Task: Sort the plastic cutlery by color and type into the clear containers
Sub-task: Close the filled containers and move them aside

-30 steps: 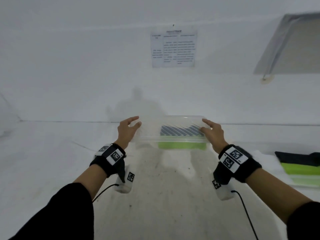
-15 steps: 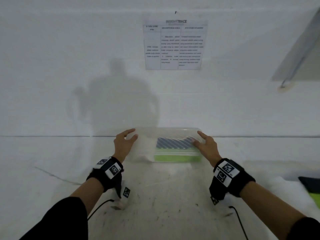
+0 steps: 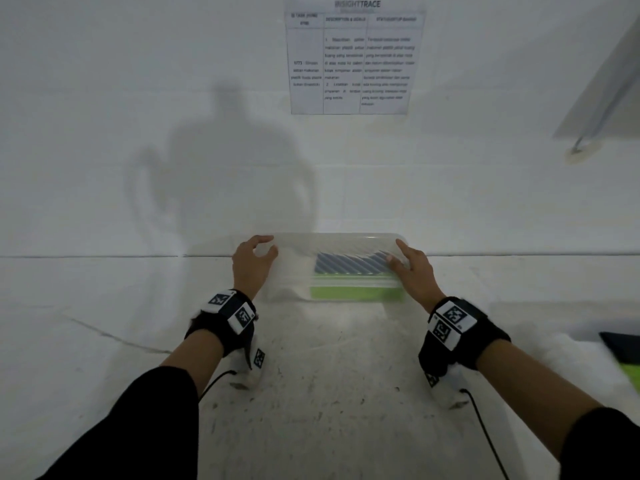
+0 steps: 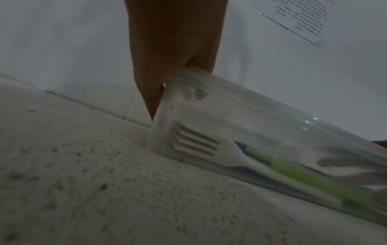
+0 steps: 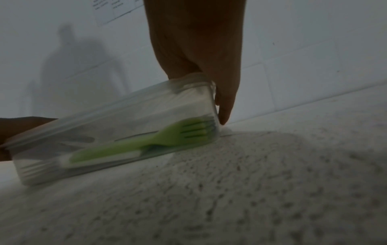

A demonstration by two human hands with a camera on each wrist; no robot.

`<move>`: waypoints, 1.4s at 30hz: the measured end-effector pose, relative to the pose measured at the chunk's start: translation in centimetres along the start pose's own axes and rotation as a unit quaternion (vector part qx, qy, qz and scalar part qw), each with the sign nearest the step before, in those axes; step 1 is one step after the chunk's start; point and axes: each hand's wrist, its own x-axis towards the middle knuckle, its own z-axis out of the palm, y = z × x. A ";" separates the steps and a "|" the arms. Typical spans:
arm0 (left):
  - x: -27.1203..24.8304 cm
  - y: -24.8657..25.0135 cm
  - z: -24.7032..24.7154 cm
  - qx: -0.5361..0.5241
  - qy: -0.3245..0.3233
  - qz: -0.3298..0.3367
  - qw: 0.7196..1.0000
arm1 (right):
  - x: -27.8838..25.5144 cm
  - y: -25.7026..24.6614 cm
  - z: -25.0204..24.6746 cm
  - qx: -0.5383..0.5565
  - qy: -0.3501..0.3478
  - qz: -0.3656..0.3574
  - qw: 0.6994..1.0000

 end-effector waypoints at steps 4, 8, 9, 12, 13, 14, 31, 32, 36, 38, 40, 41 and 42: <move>-0.3 0.6 -0.1 0.058 -0.033 -0.019 0.998 | -0.8 -0.6 -1.1 0.011 -0.011 0.013 1.000; -1.4 2.7 -0.3 0.132 -0.010 -0.033 0.991 | -2.4 -0.5 -2.5 0.058 0.037 0.024 0.997; -1.9 3.4 -0.2 0.121 -0.005 -0.023 0.992 | -3.0 -0.5 -3.1 0.073 0.051 0.024 0.996; -4.3 6.2 0.5 0.032 -0.034 0.034 0.998 | -5.2 -0.6 -5.0 0.137 0.088 0.015 0.987; -5.5 7.3 0.9 -0.005 -0.050 0.044 0.998 | -6.1 -0.6 -5.8 0.158 0.100 0.010 0.982; -6.8 8.5 1.3 -0.040 -0.066 0.045 0.996 | -7.0 -0.5 -6.7 0.171 0.112 0.005 0.979; -25.5 22.6 15.9 -0.175 -0.231 0.058 0.955 | -20.6 15.0 -26.7 0.151 0.247 0.033 0.957; -26.3 23.0 16.8 -0.163 -0.222 0.068 0.959 | -21.0 16.2 -27.9 0.136 0.243 0.034 0.960; -28.9 24.1 19.8 -0.129 -0.196 0.060 0.970 | -21.5 20.4 -32.0 0.095 0.222 0.043 0.969; -29.9 24.4 20.8 -0.121 -0.186 0.050 0.974 | -21.2 22.2 -33.5 0.075 0.206 0.049 0.975; -30.6 24.6 21.5 -0.110 -0.169 0.050 0.978 | -20.6 23.4 -34.6 0.057 0.190 0.049 0.979; -30.8 24.6 21.8 -0.100 -0.160 0.052 0.981 | -20.2 23.9 -34.9 0.051 0.182 0.047 0.981; -30.9 24.7 22.1 -0.089 -0.153 0.052 0.983 | -19.7 24.2 -35.2 0.047 0.175 0.044 0.983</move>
